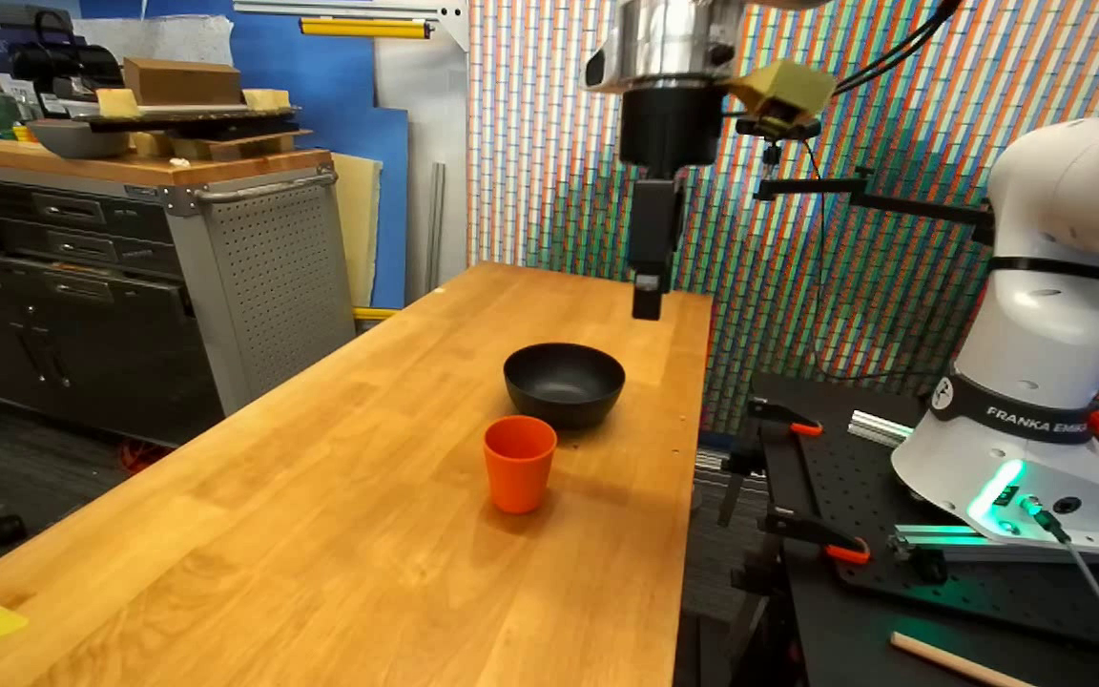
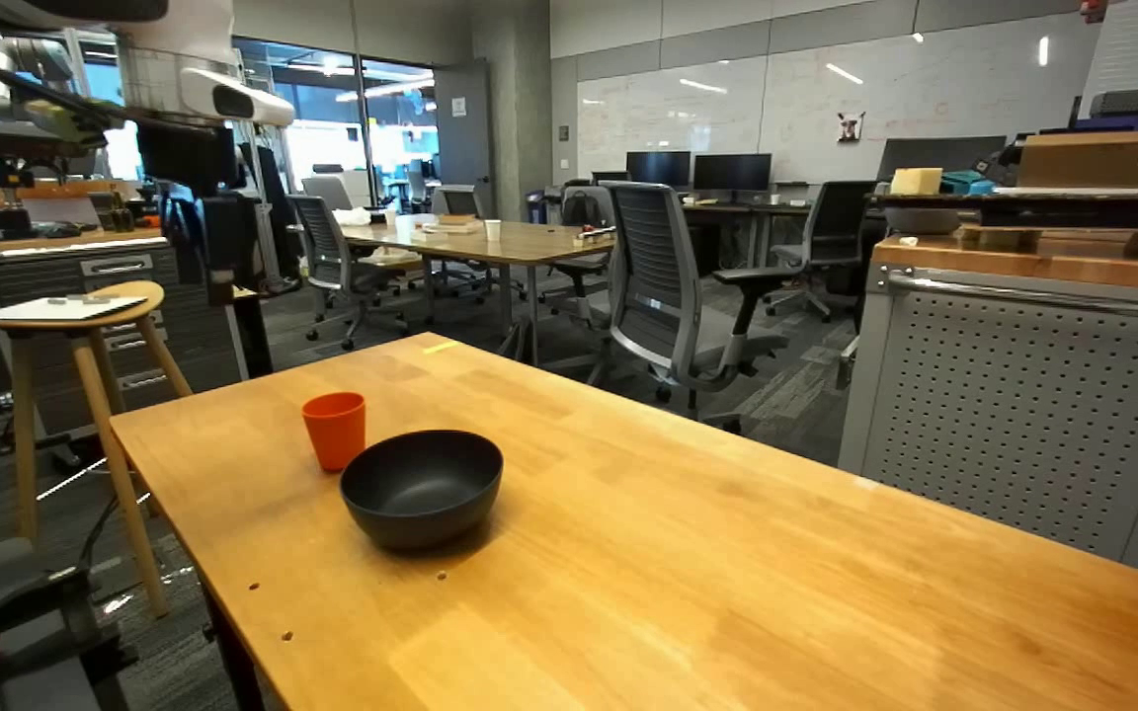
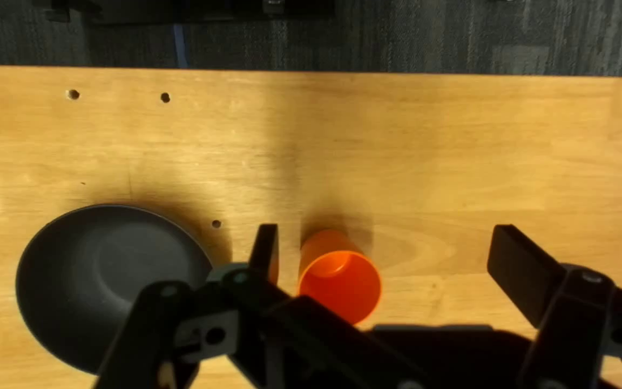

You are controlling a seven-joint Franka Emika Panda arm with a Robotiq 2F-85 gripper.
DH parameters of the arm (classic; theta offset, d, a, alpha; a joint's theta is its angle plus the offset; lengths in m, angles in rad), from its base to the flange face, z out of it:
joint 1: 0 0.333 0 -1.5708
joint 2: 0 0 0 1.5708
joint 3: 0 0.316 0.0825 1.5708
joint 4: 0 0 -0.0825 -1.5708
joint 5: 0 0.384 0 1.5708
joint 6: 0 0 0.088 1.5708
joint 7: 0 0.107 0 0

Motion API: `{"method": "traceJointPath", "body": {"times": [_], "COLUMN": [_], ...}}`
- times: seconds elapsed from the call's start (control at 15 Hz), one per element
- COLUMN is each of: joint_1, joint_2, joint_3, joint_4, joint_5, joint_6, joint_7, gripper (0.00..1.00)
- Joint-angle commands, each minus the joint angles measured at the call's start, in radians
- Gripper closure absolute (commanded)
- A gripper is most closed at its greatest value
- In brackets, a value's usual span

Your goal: Put the cup in the bowl

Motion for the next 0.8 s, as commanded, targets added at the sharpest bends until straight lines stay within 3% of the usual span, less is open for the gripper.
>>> {"method": "traceJointPath", "body": {"times": [0.0, 0.73], "joint_1": [-0.047, -0.02], "joint_2": [0.211, 0.554], "joint_3": [-0.005, -0.06], "joint_4": [0.089, 0.25], "joint_5": [-0.065, -0.075], "joint_6": [0.12, 0.228], "joint_7": [0.075, 0.164], "gripper": [0.0, 0.0]}}
